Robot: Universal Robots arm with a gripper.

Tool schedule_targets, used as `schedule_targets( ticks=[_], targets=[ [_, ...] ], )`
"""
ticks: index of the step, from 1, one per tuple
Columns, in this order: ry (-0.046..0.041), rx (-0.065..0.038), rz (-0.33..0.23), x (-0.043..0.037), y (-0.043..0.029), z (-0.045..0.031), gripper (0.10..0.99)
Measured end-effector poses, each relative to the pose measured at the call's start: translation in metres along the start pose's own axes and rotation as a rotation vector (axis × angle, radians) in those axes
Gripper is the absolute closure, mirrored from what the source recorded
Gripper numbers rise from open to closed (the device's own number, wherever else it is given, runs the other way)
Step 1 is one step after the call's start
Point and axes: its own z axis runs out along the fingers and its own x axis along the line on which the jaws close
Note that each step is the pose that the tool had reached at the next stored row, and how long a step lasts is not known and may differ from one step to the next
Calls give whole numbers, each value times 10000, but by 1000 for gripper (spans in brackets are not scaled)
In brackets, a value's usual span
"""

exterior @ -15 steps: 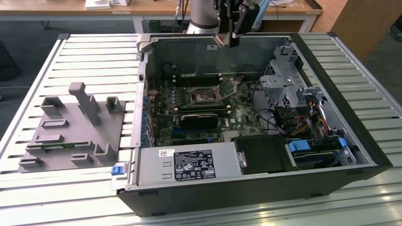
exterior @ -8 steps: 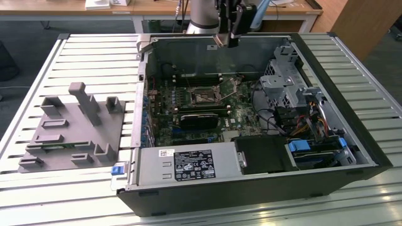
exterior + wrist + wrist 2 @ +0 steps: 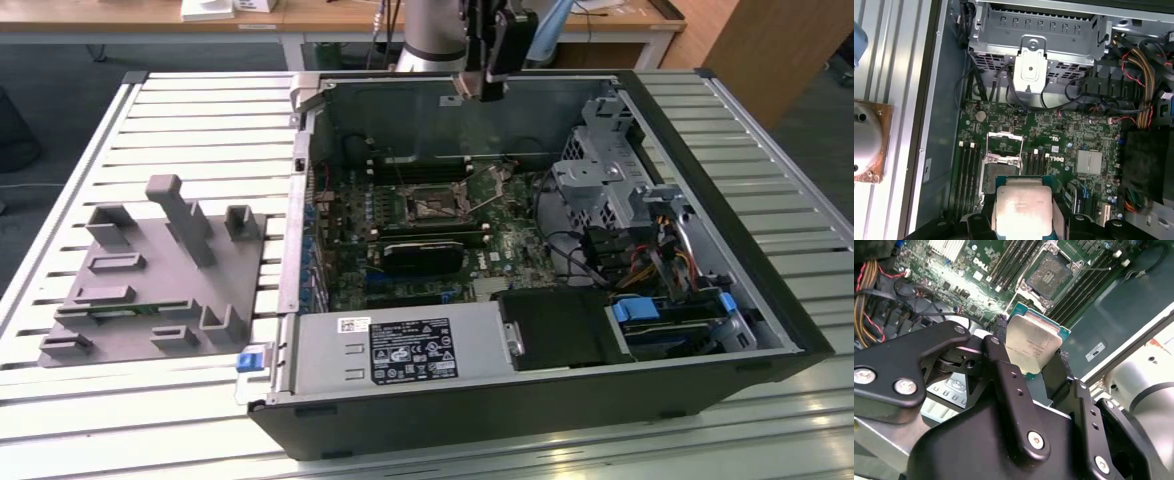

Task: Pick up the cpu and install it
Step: 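Place the cpu into insertion slot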

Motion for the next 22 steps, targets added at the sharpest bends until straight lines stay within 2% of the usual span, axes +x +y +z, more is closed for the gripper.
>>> schedule_targets(
  ticks=[15,22],
  targets=[
    [-82,-17,1464,3,-39,5,553],
    [-101,-22,1812,10,-109,2,553]
  ],
)
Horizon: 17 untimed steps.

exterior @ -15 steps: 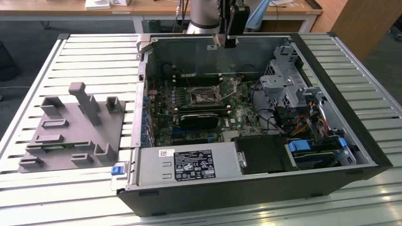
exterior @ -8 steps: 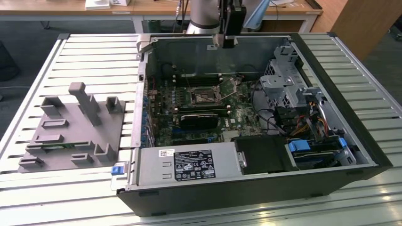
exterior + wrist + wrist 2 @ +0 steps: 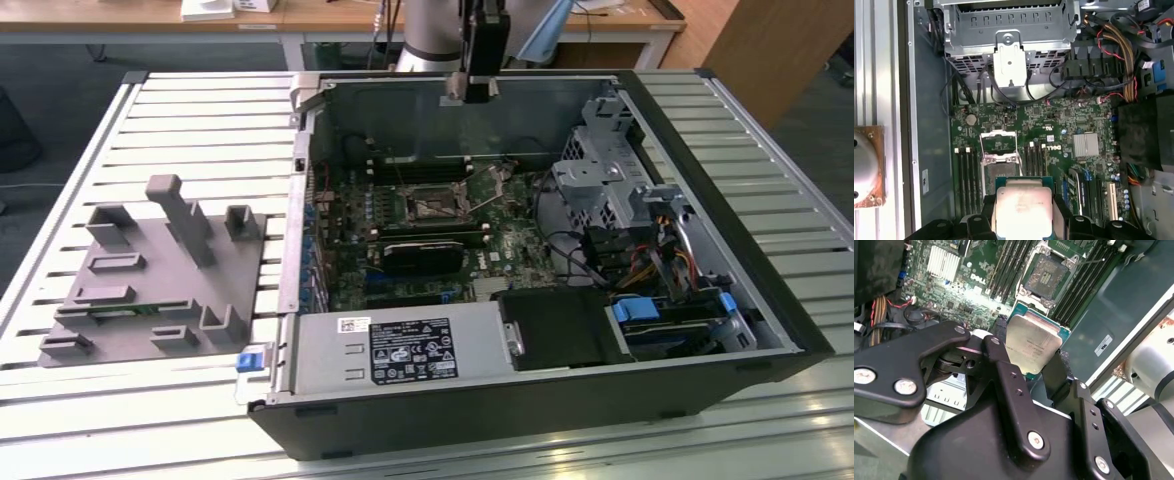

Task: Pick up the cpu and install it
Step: 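Place the cpu into insertion slot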

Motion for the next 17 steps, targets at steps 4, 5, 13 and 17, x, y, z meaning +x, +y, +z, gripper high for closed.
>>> schedule_targets(
  ticks=[4,5,13,17],
  targets=[
    [-3,0,25,-2,-21,0,553],
    [-3,1,28,-2,-21,0,553],
    [-1,-1,26,-2,-22,8,553],
    [14,3,-277,-3,-24,17,553]
  ],
)
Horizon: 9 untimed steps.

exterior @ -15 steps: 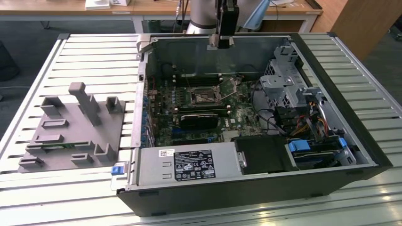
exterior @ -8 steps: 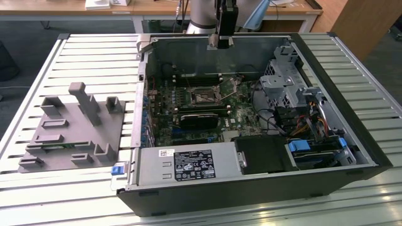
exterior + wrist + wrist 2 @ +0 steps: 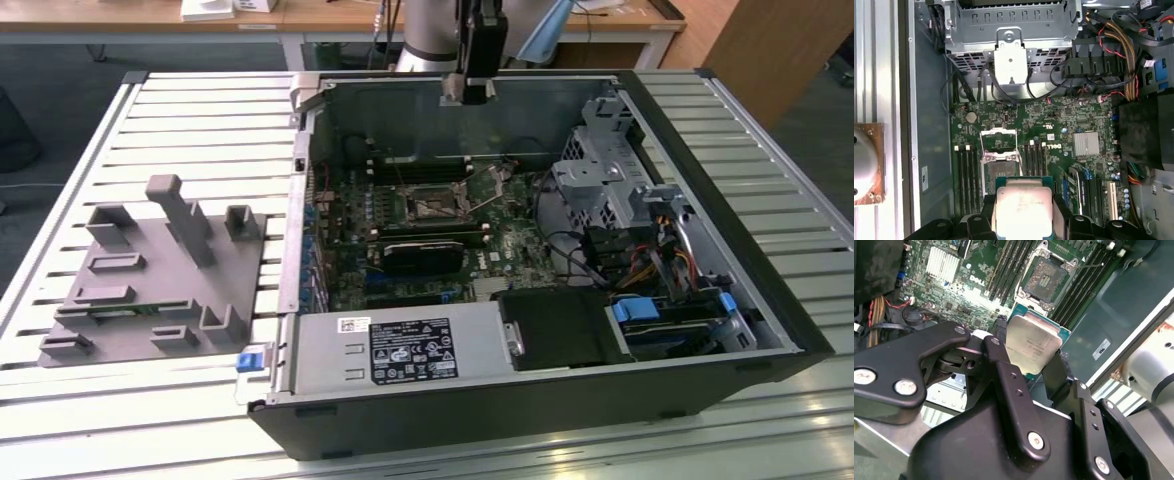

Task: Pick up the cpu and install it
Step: 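Place the cpu into insertion slot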

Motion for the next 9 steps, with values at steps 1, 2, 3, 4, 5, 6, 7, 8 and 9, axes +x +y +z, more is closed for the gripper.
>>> schedule_targets(
  ticks=[1,2,3,4,5,6,7,8,9],
  targets=[
    [8,2,-147,0,0,2,553],
    [14,3,-266,0,-1,3,553],
    [19,4,-349,0,0,4,553],
    [23,4,-400,0,-1,4,553],
    [25,4,-431,0,-1,6,553],
    [27,4,-448,0,-1,6,553],
    [28,5,-461,0,-1,7,553],
    [28,5,-471,0,-1,8,553],
    [29,5,-479,0,-1,9,553]
  ],
)
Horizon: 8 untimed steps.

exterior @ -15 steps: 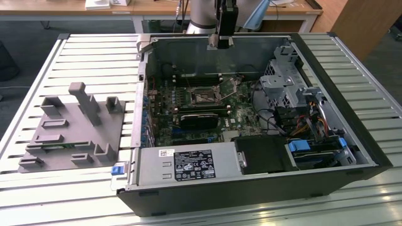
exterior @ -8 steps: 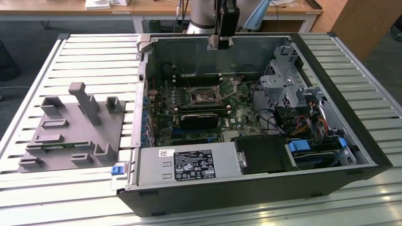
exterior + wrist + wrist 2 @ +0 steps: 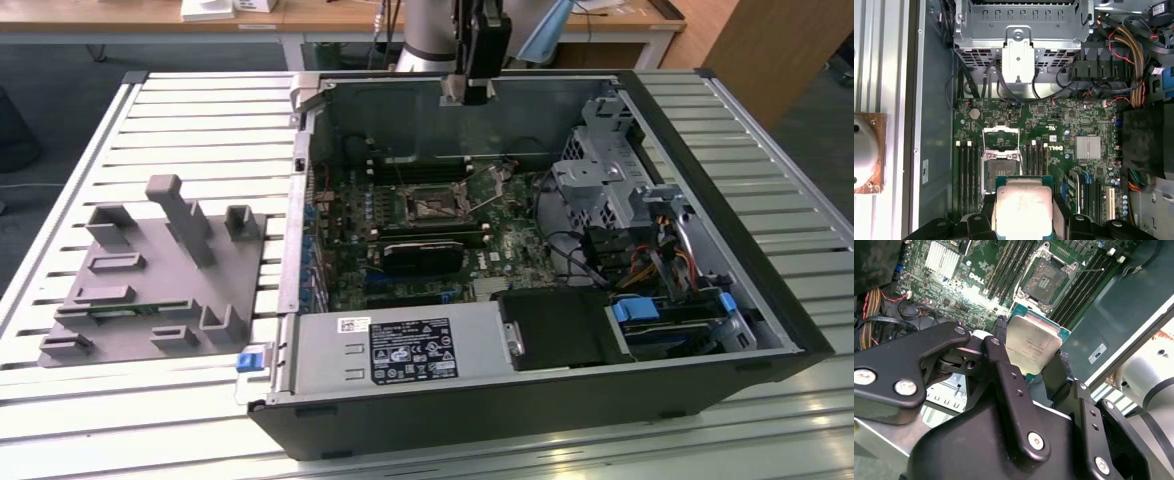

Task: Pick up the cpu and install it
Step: 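Place the cpu into insertion slot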

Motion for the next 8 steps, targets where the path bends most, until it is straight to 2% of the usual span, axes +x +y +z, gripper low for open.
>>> schedule_targets(
  ticks=[8],
  targets=[
    [3,1,-70,0,-3,25,553]
  ],
)
